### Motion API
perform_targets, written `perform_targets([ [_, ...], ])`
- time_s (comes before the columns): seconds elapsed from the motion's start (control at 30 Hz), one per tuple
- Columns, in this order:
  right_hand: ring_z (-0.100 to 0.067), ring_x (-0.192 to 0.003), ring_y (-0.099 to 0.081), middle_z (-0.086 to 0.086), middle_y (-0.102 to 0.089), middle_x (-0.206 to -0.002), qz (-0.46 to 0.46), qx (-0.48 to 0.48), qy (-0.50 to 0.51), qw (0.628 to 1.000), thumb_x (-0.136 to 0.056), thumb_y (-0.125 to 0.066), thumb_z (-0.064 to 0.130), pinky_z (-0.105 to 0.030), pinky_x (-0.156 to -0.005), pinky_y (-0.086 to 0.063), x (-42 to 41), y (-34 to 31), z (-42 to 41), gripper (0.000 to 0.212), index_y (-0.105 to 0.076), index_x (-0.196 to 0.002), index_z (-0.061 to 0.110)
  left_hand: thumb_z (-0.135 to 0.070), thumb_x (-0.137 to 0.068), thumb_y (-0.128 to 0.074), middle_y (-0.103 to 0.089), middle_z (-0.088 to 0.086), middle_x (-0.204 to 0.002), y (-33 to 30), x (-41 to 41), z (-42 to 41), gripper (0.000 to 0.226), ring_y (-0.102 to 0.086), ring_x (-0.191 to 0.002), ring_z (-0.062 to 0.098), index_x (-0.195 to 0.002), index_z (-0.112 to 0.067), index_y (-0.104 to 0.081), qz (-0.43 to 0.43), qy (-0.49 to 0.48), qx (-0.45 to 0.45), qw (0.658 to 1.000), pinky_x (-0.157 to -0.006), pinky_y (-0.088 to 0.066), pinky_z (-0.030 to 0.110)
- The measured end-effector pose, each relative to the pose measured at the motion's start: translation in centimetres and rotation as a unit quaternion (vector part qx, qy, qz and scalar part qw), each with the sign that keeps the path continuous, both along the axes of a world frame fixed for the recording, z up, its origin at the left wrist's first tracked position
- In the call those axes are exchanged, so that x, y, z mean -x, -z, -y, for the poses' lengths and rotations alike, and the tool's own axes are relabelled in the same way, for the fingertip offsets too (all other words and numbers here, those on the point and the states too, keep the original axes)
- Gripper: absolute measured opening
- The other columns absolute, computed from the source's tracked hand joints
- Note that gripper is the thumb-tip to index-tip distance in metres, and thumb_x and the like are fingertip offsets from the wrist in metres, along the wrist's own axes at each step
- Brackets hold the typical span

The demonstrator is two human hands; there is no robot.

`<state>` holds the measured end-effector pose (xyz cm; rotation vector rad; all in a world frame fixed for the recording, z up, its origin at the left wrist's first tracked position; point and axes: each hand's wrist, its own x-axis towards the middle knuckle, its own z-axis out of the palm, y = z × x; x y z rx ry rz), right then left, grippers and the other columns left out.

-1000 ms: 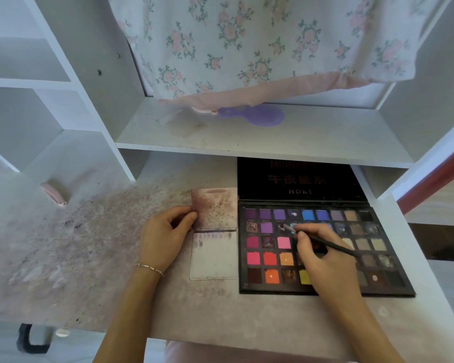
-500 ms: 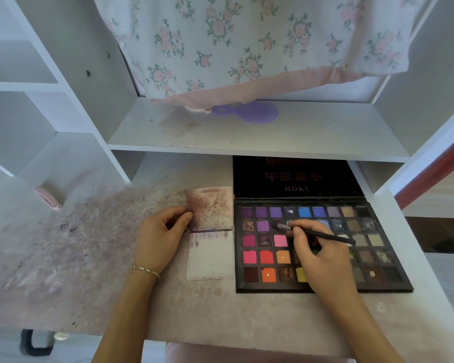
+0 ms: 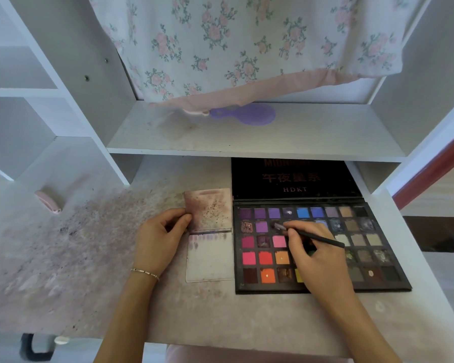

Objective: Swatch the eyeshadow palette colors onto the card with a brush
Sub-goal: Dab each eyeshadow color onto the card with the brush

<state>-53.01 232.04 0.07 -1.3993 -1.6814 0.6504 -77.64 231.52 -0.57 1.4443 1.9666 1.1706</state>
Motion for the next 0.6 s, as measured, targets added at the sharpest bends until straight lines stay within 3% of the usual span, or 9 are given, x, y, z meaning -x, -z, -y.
perform_targets([
  [0.1, -0.003, -0.085, -0.056, 0.018, -0.057, -0.084, -0.012, 0.014, 0.019, 1.000, -0.086, -0.056, 0.008, -0.018, -0.072, -0.044, 0.0, 0.1, 0.0, 0.025, -0.057, -0.084, 0.033, -0.012, -0.083, -0.061, -0.068, -0.007, -0.080, 0.1, 0.0, 0.0, 0.014, -0.062, -0.074, 0.008, -0.091, -0.018, -0.071, -0.004, 0.001, 0.001, 1.000, -0.073, -0.048, 0.019],
  [0.2, -0.004, -0.077, -0.059, 0.009, -0.061, -0.082, -0.064, 0.021, 0.032, 0.997, -0.086, -0.054, 0.008, -0.017, -0.062, -0.048, -0.2, -0.1, 0.1, 0.030, -0.054, -0.081, 0.038, -0.012, -0.083, -0.061, -0.068, -0.006, -0.080, 0.1, 0.1, 0.0, 0.014, -0.062, -0.073, 0.007, -0.090, -0.019, -0.070, -0.001, 0.003, 0.001, 1.000, -0.071, -0.047, 0.014],
  [0.33, -0.007, -0.072, -0.060, 0.006, -0.063, -0.070, -0.121, 0.017, 0.026, 0.992, -0.086, -0.054, 0.005, -0.014, -0.059, -0.049, 0.0, -0.6, 0.4, 0.030, -0.053, -0.080, 0.035, -0.012, -0.083, -0.061, -0.066, -0.011, -0.077, 0.1, 0.1, 0.0, 0.014, -0.060, -0.073, 0.001, -0.090, -0.019, -0.071, -0.009, 0.003, -0.004, 1.000, -0.067, -0.043, 0.005],
  [0.47, -0.012, -0.067, -0.059, 0.008, -0.063, -0.082, -0.135, 0.027, -0.034, 0.990, -0.084, -0.056, 0.004, -0.021, -0.055, -0.049, 1.6, -1.2, 0.8, 0.027, -0.054, -0.077, 0.030, -0.011, -0.083, -0.062, -0.067, -0.010, -0.077, 0.1, 0.1, 0.0, 0.013, -0.061, -0.072, 0.003, -0.089, -0.018, -0.071, -0.007, 0.002, -0.008, 1.000, -0.069, -0.046, 0.014],
  [0.6, -0.008, -0.065, -0.059, 0.009, -0.064, -0.077, -0.121, 0.063, -0.096, 0.986, -0.085, -0.057, 0.007, -0.021, -0.055, -0.050, 4.2, -1.2, 1.3, 0.024, -0.057, -0.078, 0.030, -0.012, -0.083, -0.062, -0.067, -0.011, -0.076, 0.0, 0.1, -0.1, 0.013, -0.062, -0.071, 0.004, -0.089, -0.017, -0.072, -0.004, 0.004, -0.007, 1.000, -0.071, -0.048, 0.017],
])
